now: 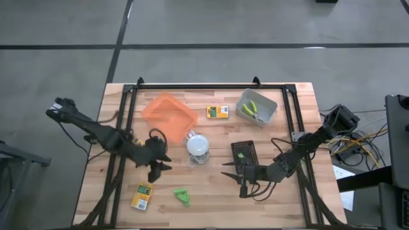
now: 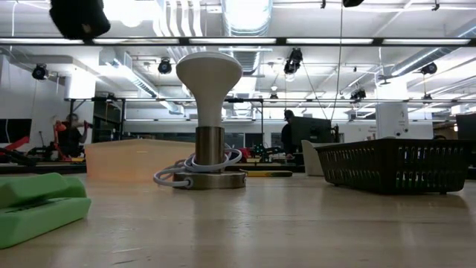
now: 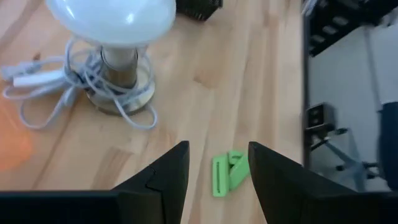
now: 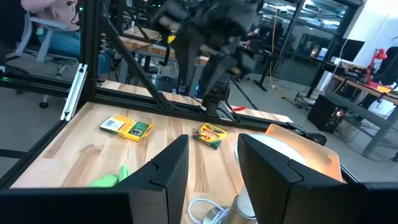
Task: Pick & Place School Supplies
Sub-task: Put the green eraser into the black bin
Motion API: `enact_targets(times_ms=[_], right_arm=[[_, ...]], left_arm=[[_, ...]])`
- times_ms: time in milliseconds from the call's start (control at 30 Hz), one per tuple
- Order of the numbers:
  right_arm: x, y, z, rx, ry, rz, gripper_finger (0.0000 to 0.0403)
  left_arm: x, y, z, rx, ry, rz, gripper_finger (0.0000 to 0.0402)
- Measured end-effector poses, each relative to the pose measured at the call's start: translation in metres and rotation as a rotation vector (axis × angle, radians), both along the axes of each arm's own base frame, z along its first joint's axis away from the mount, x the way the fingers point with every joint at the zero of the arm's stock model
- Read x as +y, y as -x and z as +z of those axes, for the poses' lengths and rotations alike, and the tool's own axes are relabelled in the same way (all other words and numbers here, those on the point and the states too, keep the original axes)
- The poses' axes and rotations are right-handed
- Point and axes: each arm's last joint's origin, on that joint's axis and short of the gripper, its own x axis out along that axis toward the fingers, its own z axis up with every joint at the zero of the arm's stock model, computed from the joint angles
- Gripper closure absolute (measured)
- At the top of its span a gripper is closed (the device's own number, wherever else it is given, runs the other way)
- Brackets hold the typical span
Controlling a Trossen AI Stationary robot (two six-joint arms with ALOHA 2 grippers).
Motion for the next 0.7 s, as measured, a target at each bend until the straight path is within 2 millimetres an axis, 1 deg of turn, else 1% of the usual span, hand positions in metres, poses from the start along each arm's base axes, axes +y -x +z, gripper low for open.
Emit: enact_targets(times_ms=[200, 267, 333, 400, 500, 700], right_arm=[[0.0, 0.0, 0.0, 0.0, 0.0, 0.0, 0.027], [0.0, 0.0, 0.0, 0.0, 0.0, 0.001, 0.0268], [0.0, 0.0, 0.0, 0.0, 0.0, 0.001, 0.0266], [0.0, 0.0, 0.0, 0.0, 0.0, 0.001, 0.0264], [0.0, 0.0, 0.0, 0.0, 0.0, 0.0, 0.0262], [0.0, 0.0, 0.0, 0.0, 0.0, 0.0, 0.0265]], left_arm=[[-0.024, -0.015, -0.031, 0.109, -0.024, 0.081, 0.0232], [-0.03, -0.018, -0.04, 0.143, -0.038, 0.081, 0.0232], [-0.038, -0.018, -0.05, 0.162, -0.099, 0.052, 0.0232], [-0.049, -0.016, -0.059, 0.15, -0.185, 0.006, 0.0232], [-0.066, -0.011, -0.071, 0.082, -0.287, -0.023, 0.0232], [-0.091, 0.002, -0.089, -0.009, -0.313, -0.04, 0.0232]])
